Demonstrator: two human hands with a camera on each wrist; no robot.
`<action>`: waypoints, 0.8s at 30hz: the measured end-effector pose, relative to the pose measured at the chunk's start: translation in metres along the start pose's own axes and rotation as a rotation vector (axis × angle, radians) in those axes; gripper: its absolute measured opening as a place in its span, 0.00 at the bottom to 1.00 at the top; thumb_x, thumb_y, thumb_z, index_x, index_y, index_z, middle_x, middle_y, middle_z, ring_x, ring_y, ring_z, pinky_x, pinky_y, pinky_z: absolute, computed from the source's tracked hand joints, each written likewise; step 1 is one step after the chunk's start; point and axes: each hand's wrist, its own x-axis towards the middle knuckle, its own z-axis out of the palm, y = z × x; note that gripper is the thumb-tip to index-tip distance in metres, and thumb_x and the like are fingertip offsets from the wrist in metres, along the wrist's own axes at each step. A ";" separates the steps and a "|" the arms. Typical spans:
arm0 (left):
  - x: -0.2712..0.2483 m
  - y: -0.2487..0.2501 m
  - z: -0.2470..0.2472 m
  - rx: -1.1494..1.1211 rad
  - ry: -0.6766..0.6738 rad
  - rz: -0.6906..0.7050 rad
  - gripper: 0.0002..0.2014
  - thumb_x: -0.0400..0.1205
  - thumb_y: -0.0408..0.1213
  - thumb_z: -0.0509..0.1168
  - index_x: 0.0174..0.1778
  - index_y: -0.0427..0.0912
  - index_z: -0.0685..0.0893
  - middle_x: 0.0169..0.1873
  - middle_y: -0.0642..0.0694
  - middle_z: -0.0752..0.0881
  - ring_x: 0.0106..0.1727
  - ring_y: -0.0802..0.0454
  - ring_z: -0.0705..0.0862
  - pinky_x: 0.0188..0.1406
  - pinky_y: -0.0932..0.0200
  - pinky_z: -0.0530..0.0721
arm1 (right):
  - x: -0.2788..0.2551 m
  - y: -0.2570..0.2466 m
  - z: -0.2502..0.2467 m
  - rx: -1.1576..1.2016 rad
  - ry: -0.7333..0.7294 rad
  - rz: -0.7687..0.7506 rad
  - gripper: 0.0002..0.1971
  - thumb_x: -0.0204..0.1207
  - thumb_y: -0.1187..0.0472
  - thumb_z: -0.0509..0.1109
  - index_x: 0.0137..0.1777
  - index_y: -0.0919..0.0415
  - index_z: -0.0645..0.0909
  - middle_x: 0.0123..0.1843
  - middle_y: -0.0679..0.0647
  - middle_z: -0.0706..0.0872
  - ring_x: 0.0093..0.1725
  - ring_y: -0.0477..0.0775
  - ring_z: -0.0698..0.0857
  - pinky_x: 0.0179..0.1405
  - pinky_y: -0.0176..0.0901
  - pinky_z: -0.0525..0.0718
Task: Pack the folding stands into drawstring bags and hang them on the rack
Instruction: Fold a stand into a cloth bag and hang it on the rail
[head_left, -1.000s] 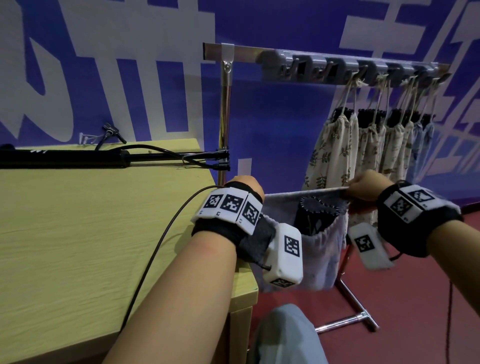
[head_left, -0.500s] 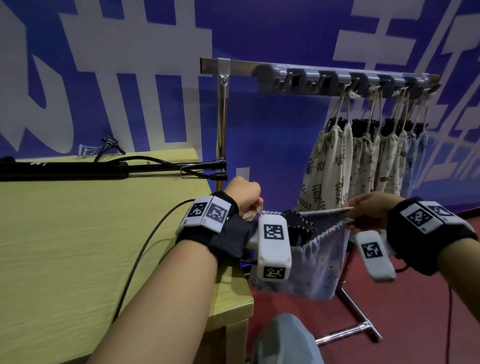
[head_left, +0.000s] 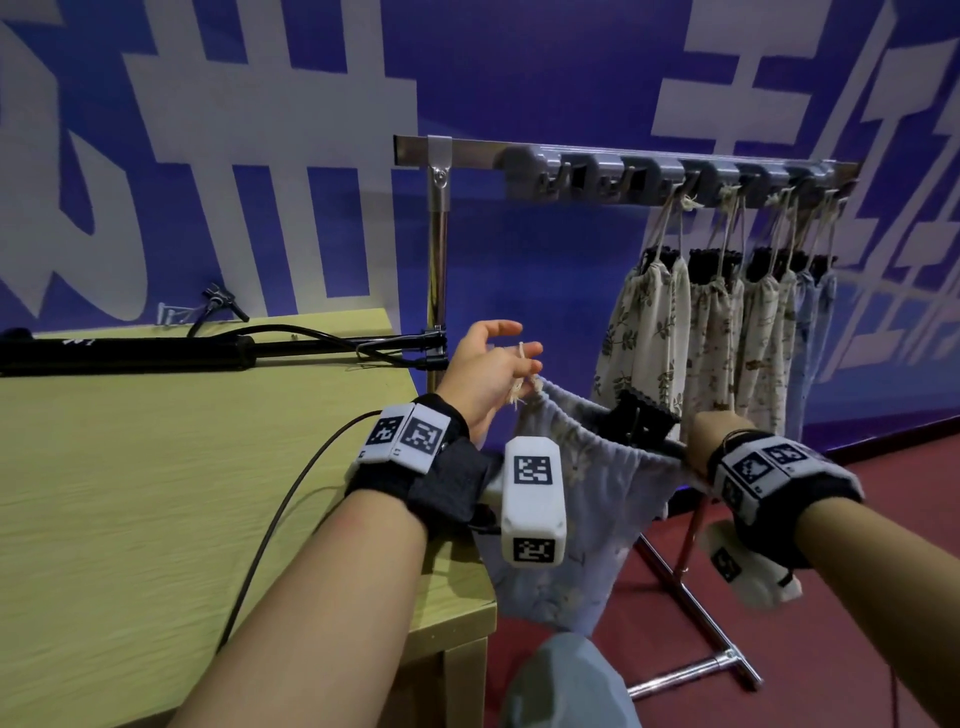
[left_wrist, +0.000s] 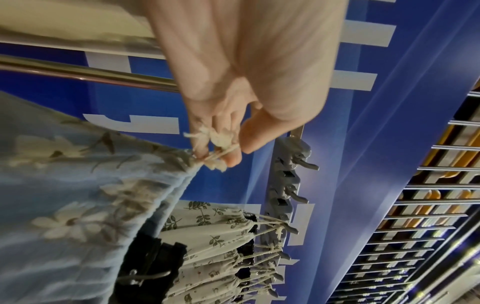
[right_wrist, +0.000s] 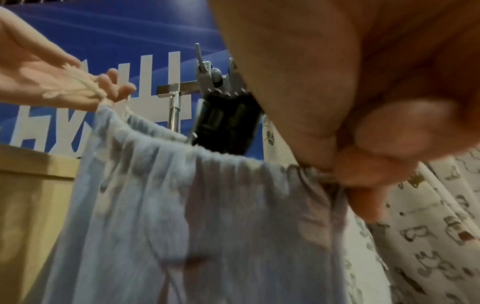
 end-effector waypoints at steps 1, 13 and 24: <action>0.001 -0.001 0.000 0.012 -0.016 0.000 0.17 0.78 0.15 0.58 0.52 0.43 0.74 0.49 0.40 0.83 0.44 0.52 0.82 0.44 0.56 0.83 | -0.001 0.001 0.000 0.031 0.004 0.009 0.17 0.78 0.61 0.67 0.64 0.69 0.79 0.63 0.63 0.84 0.63 0.59 0.83 0.54 0.42 0.81; 0.005 -0.002 -0.002 -0.010 -0.015 0.087 0.21 0.76 0.12 0.55 0.46 0.46 0.77 0.49 0.43 0.82 0.42 0.55 0.81 0.44 0.59 0.81 | 0.002 0.003 -0.008 0.299 -0.156 -0.001 0.11 0.72 0.70 0.68 0.28 0.63 0.76 0.20 0.53 0.81 0.31 0.51 0.89 0.21 0.36 0.80; 0.000 0.001 0.001 0.004 -0.095 0.115 0.21 0.75 0.11 0.54 0.45 0.44 0.77 0.47 0.44 0.80 0.44 0.53 0.81 0.43 0.59 0.81 | 0.002 0.004 0.010 0.949 -0.198 0.112 0.14 0.76 0.65 0.58 0.28 0.64 0.71 0.20 0.58 0.75 0.24 0.56 0.73 0.24 0.37 0.70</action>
